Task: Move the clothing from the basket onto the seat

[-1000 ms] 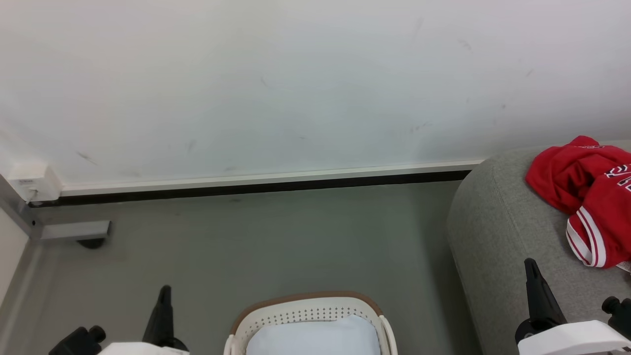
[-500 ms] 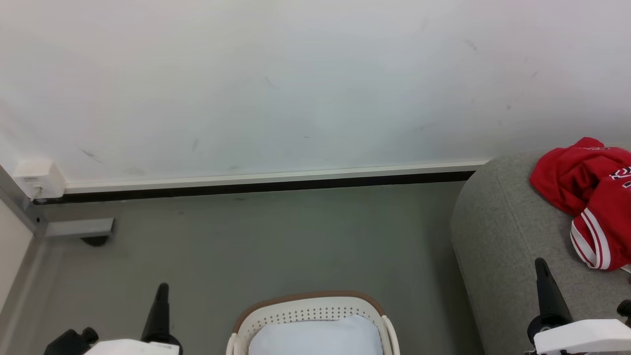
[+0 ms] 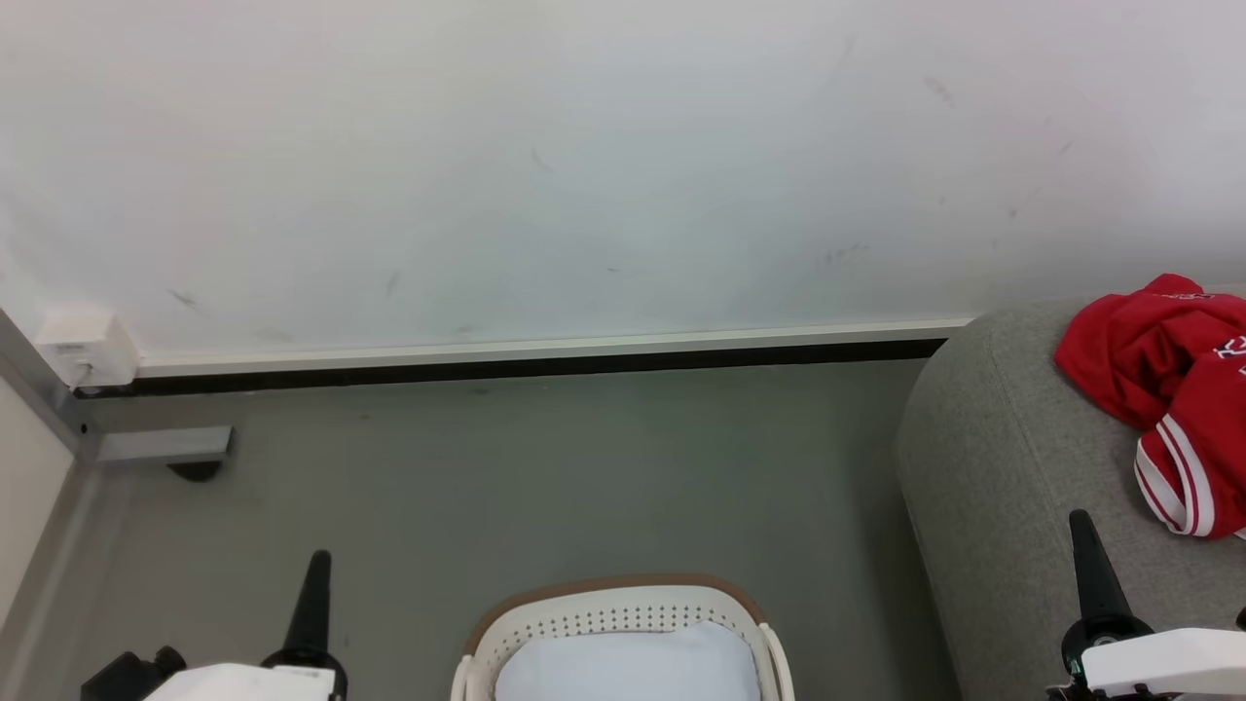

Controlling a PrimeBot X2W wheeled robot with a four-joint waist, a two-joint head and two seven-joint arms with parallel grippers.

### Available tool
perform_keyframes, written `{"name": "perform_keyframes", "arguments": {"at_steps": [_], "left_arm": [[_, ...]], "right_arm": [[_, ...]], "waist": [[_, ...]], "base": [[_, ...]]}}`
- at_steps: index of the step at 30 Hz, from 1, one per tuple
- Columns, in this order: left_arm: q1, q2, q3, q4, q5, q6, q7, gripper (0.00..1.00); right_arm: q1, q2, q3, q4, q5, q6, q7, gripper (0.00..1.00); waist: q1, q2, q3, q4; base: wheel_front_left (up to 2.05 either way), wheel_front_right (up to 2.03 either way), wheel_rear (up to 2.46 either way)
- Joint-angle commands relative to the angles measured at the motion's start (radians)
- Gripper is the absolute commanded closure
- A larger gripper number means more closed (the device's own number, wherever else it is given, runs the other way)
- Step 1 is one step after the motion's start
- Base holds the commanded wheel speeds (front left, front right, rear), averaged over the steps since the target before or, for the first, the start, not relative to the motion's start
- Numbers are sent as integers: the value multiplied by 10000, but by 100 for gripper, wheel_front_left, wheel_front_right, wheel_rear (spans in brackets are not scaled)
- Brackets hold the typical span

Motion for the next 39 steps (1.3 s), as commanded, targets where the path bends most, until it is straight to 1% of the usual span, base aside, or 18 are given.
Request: {"name": "perform_keyframes", "arguments": {"at_steps": [1, 25, 39], "left_arm": [[-198, 75, 84, -105, -270, -66, 86, 100], [-289, 91, 273, -138, -2426, -170, 675, 100], [-318, 97, 370, -148, -3364, -204, 956, 100]], "right_arm": [[9, -24, -90, -115, 262, -11, 68, 100], [69, 78, -591, -189, 2249, -15, 658, 100], [100, 134, -816, -222, 3158, -17, 950, 100]], "waist": [[0, 0, 1, 12], [0, 0, 17, 183], [0, 0, 26, 276]], "base": [[0, 0, 0], [0, 0, 0], [0, 0, 0]]}}
